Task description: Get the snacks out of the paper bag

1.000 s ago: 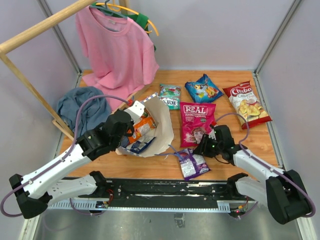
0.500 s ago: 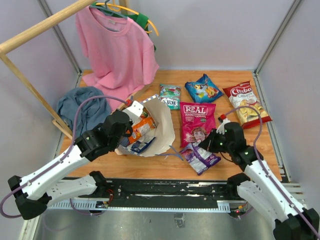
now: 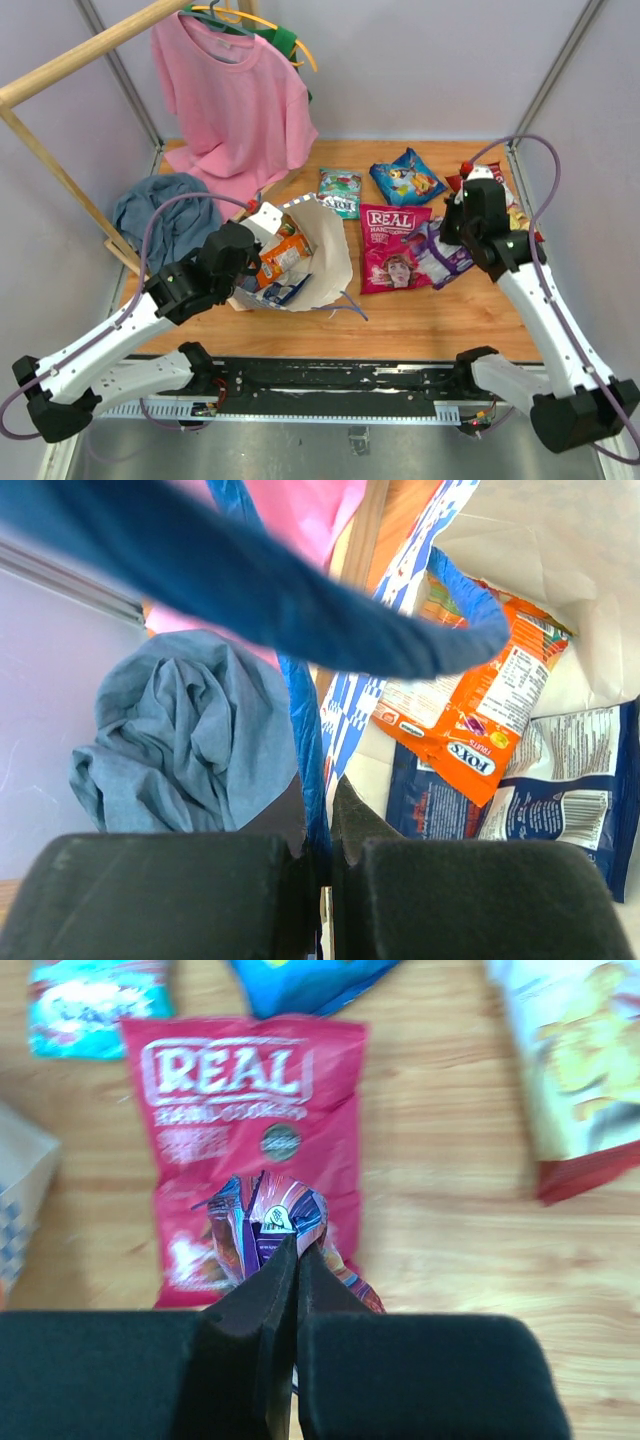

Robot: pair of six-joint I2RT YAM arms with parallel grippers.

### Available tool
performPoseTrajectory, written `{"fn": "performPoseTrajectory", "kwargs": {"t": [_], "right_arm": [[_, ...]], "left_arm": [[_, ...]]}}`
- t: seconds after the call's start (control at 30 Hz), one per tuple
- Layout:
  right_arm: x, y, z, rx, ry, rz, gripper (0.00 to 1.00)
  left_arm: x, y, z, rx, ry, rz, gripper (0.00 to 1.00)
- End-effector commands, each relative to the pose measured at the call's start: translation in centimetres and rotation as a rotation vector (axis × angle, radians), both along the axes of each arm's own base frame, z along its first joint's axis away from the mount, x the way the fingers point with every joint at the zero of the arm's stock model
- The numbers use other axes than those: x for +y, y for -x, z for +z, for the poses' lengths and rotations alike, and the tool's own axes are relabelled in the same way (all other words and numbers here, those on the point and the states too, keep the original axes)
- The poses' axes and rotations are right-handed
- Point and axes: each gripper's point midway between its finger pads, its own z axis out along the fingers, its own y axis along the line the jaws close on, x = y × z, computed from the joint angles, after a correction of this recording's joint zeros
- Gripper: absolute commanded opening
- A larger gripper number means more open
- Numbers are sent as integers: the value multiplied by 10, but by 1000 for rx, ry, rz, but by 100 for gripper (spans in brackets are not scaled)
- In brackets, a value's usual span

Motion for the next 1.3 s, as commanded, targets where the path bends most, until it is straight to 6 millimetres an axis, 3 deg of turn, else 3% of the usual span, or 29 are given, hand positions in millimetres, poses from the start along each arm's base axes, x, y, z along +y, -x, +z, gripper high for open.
{"fn": "performPoseTrajectory", "kwargs": {"t": [0.0,0.1,0.37,0.5,0.7,0.77,0.8,0.87,0.9,0.93,1.0,1.13,1.2,1.23,1.27], "right_arm": [[-60,-28,18,-21,251,-196,1],[-90,-41,20,-13,400,-327,1],[-135,-74,-7,51,760,-560,1],[-135,-91,-12,74,973,-633,1],[-119,-110,-54,154,1092,-584,1],[-106,-111,-63,148,1051,-537,6],[-98,-111,-67,144,1014,-501,17],[-82,-111,-72,126,916,-432,78],[-74,-111,-75,119,857,-390,93],[-67,-109,-78,112,806,-353,98],[-52,-109,-74,77,690,-281,98],[-22,-105,-41,-56,431,-143,98],[-10,-98,-27,-106,198,-81,98],[6,-94,-23,-121,14,6,98],[1,-94,-19,-152,-110,-7,98]], "left_arm": [[9,4,5,-15,17,21,1],[12,4,7,-20,9,23,1],[9,3,7,-18,13,8,1],[8,2,8,-9,5,7,0],[13,5,13,-18,13,17,1],[16,7,13,-15,9,22,1],[17,7,13,-14,7,24,1],[18,7,13,-15,5,27,0],[18,7,12,-14,4,27,1],[18,7,12,-14,4,28,0],[18,7,11,-12,5,27,0],[19,8,9,-9,3,30,1],[20,9,8,-9,7,31,1],[20,9,7,-9,9,32,1],[21,10,7,-9,8,31,1]]}}
